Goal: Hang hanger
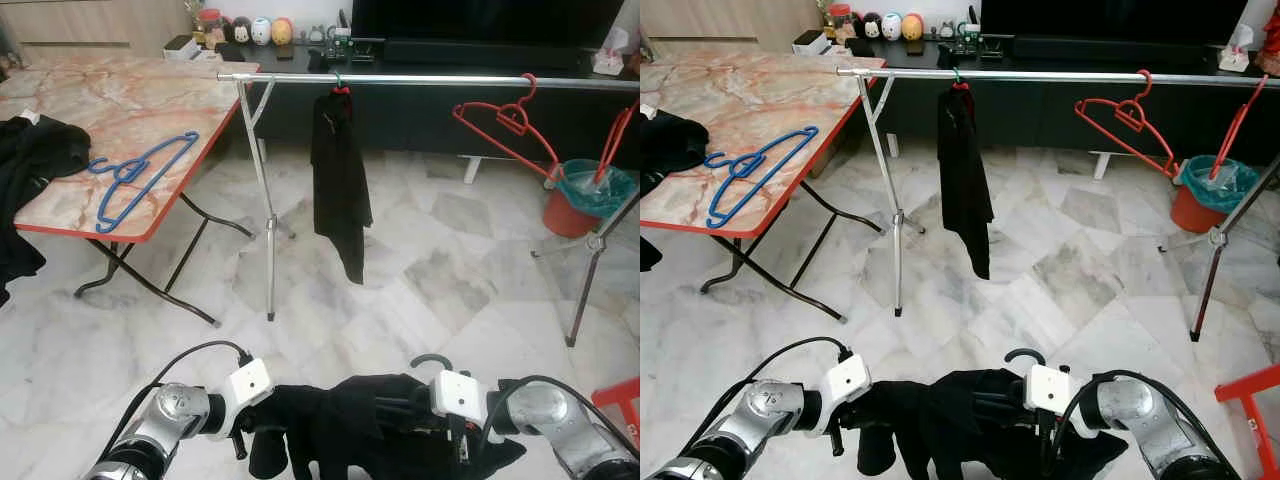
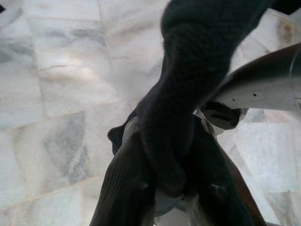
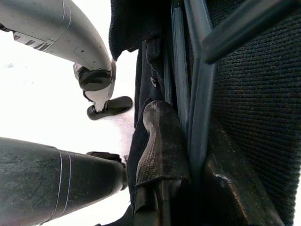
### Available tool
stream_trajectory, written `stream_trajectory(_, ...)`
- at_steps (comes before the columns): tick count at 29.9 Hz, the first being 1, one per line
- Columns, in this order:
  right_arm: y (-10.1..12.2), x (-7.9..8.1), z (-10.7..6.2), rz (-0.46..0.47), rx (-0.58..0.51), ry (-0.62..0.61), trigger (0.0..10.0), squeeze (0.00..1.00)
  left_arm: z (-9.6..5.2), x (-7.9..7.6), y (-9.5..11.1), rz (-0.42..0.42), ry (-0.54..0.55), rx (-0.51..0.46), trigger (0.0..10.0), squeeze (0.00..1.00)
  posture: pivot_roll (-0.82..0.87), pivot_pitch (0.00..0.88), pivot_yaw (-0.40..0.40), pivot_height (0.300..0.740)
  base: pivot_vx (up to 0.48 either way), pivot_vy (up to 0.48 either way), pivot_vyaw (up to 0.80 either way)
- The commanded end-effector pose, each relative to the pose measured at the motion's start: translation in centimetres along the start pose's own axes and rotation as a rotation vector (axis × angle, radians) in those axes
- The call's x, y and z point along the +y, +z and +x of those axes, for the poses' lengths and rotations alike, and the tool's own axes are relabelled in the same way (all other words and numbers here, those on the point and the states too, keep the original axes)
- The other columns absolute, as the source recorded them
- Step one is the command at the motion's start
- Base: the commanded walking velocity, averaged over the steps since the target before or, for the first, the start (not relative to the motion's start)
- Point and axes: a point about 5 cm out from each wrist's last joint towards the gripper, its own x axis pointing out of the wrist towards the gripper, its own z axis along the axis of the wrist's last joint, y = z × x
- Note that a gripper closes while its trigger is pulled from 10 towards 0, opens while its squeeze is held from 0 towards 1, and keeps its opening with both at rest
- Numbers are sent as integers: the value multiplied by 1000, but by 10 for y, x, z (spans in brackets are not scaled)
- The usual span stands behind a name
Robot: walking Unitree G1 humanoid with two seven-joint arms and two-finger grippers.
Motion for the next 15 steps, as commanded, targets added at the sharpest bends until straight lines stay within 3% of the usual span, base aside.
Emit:
stream_trajectory(1,5,-2,0,-19,-20,-8,0,0,-1,4,4,-4,20,-25,0,0,-38,40,9,740,0,0,0)
stream_trajectory(15,3,1,2,-17,-7,-3,0,0,-7,7,4,9,2,-21,0,0,-34,27,12,740,0,0,0)
